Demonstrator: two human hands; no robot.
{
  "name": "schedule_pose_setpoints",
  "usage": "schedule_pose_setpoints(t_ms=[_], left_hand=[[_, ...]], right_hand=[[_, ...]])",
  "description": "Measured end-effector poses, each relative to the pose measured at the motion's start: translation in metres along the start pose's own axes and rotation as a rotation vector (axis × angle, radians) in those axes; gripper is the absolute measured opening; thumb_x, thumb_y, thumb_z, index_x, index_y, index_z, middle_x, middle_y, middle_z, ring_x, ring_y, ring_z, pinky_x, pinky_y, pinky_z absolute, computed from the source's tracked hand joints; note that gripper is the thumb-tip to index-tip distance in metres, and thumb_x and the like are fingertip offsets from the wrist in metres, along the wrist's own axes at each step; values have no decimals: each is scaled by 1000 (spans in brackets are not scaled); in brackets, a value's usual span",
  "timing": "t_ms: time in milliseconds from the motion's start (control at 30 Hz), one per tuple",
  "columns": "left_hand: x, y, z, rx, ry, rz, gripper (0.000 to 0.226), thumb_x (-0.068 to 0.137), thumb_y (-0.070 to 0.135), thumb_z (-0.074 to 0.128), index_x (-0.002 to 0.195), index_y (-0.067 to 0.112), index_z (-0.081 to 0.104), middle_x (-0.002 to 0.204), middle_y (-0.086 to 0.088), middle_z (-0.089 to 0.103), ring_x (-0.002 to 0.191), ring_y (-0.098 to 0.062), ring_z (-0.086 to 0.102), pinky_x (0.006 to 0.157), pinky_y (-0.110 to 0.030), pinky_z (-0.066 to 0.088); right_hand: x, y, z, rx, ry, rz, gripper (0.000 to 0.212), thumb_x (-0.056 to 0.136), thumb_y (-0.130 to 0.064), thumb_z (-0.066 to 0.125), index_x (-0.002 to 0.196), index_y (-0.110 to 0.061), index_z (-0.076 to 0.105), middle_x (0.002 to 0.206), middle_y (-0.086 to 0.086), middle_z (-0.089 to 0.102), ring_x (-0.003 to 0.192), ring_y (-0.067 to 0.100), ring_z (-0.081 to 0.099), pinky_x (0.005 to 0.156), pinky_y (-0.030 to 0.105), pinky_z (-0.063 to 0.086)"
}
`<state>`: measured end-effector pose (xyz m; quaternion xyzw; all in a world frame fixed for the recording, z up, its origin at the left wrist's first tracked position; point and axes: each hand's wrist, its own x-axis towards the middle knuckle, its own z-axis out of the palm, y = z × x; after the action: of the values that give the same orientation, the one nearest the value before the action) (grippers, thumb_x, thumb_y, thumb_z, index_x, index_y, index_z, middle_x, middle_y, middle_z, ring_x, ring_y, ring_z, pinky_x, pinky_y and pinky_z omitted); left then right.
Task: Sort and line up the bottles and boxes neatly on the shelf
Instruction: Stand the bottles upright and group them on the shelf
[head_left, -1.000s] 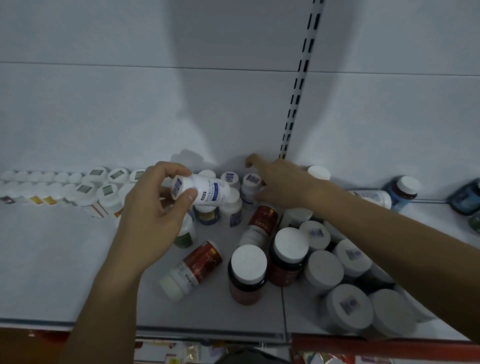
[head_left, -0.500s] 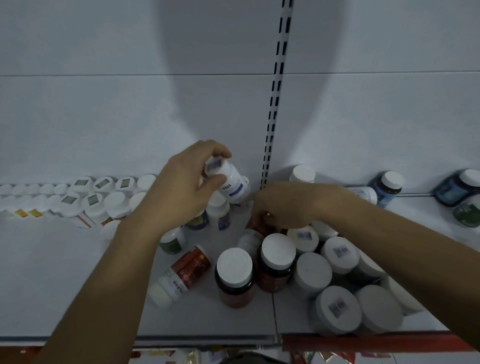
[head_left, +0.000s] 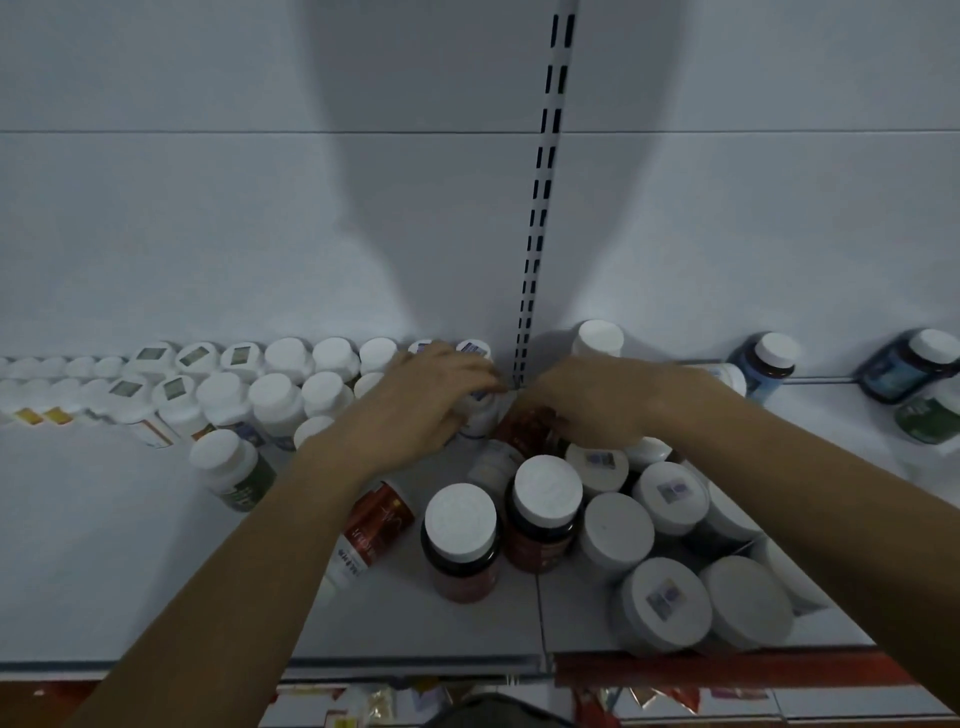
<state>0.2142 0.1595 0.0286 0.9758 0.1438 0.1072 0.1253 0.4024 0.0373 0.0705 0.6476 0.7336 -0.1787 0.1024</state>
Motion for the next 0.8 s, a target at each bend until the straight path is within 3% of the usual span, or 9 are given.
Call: schedule_pose_setpoints(t_ms=[100,233,300,433,567,800], left_hand=[[-13,-7,-6,-95,119,-62,66,82,2,68,140,30,56,139,8,55,124,-20,53,97,-48,47],[-34,-14,-12,-67,262,-223,43,90,9,68,129,24,64,126,3,61,113,-25,58,88,-53,52],[-38,-13,-11,-30,257,-289,34,90,13,69,123,21,68,123,2,63,111,-26,58,85,-52,53],[-44,-10,-6,1,242,-325,28,88,17,71,116,22,70,121,3,64,110,-26,55,82,-51,52],[-50,-2,-6,-2,249,-339,31,88,18,70,119,22,71,127,5,64,112,-23,56,84,-50,52],[-72,9,-8,-53,314,-392,32,90,15,72,122,18,71,132,5,62,120,-17,56,97,-41,51]], right_hand=[[1,1,-1,-35,20,14,41,89,-9,52,116,-33,72,107,-6,73,95,15,67,81,40,58],[0,-1,-2,-81,13,2,31,89,-10,54,110,-28,68,103,-7,68,95,16,63,82,41,56],[3,-3,2,-78,-1,-9,24,93,-11,55,110,-27,63,99,-8,65,92,16,62,82,41,56],[9,-3,2,-113,-11,-77,46,95,-12,53,131,-40,58,120,-8,66,109,18,63,90,41,55],[7,4,-4,-72,-56,-130,55,91,-7,51,132,-43,58,125,-9,66,110,16,62,93,40,54],[5,3,-4,-92,-104,-154,35,100,-19,52,130,-34,60,123,-7,67,107,16,61,92,37,52]])
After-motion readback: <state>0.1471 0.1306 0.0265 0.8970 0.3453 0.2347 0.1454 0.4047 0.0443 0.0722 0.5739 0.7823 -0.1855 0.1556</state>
